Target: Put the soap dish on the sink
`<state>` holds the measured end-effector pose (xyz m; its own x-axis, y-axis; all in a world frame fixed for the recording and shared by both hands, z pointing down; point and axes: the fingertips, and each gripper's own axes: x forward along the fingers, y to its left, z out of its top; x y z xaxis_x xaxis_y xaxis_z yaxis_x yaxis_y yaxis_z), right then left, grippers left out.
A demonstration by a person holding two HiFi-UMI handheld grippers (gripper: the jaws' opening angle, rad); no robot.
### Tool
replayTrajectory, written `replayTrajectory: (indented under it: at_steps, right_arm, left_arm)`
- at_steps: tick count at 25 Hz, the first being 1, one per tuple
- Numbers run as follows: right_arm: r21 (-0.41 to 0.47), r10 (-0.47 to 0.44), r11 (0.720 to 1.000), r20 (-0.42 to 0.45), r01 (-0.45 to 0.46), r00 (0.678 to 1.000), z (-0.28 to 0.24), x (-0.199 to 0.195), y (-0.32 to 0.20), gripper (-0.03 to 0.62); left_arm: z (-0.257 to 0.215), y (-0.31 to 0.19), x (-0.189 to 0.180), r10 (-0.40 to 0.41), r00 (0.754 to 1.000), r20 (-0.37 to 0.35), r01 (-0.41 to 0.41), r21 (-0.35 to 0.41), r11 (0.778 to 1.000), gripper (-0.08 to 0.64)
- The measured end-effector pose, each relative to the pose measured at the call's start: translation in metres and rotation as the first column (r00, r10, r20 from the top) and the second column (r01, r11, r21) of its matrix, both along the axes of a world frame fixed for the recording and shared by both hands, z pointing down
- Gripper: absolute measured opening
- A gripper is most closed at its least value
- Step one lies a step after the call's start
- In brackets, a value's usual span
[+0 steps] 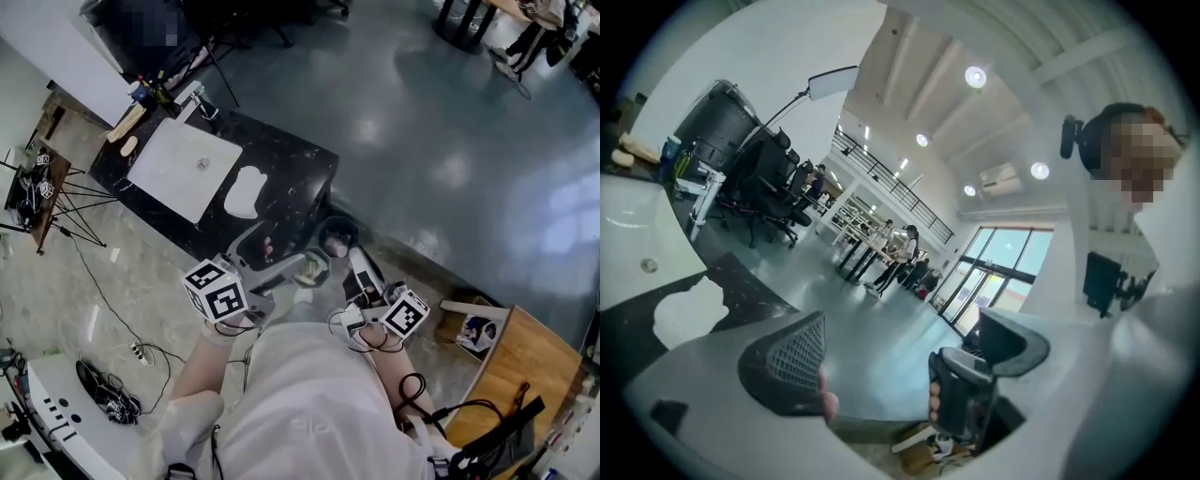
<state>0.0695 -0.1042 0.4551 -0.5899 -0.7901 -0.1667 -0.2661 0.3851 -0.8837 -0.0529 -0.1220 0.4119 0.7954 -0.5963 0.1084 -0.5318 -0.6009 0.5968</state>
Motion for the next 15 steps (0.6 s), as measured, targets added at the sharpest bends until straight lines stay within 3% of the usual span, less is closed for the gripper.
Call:
replayTrajectory:
  at_steps: [8, 9, 12, 15]
  right_arm:
    - [0.023, 0.027, 0.999, 0.005, -0.027, 1.000, -0.005, 0.020, 0.014, 0.077]
    - [0.028, 0.029, 0.999, 0.006, -0.029, 1.000, -0.006, 0.022, 0.015, 0.077]
    - [0.037, 0.036, 0.999, 0.008, -0.037, 0.999, -0.008, 0.028, 0.022, 0.077]
    - [0.052, 0.036, 0.998, 0.005, -0.036, 0.999, -0.011, 0.032, 0.029, 0.076]
  left_arm:
    - [-0.030, 0.035, 0.035, 0.122, 0.970, -0.208, -0.120, 0.020, 0.993, 0.418]
    - [-0.030, 0.038, 0.037, 0.123, 0.965, -0.231, -0.122, 0.017, 0.992, 0.383]
    - [-0.025, 0.043, 0.039, 0.086, 0.953, -0.289, -0.094, -0.011, 0.996, 0.126]
    - [-0.016, 0.047, 0.038, 0.040, 0.945, -0.324, -0.063, -0.062, 0.996, 0.037]
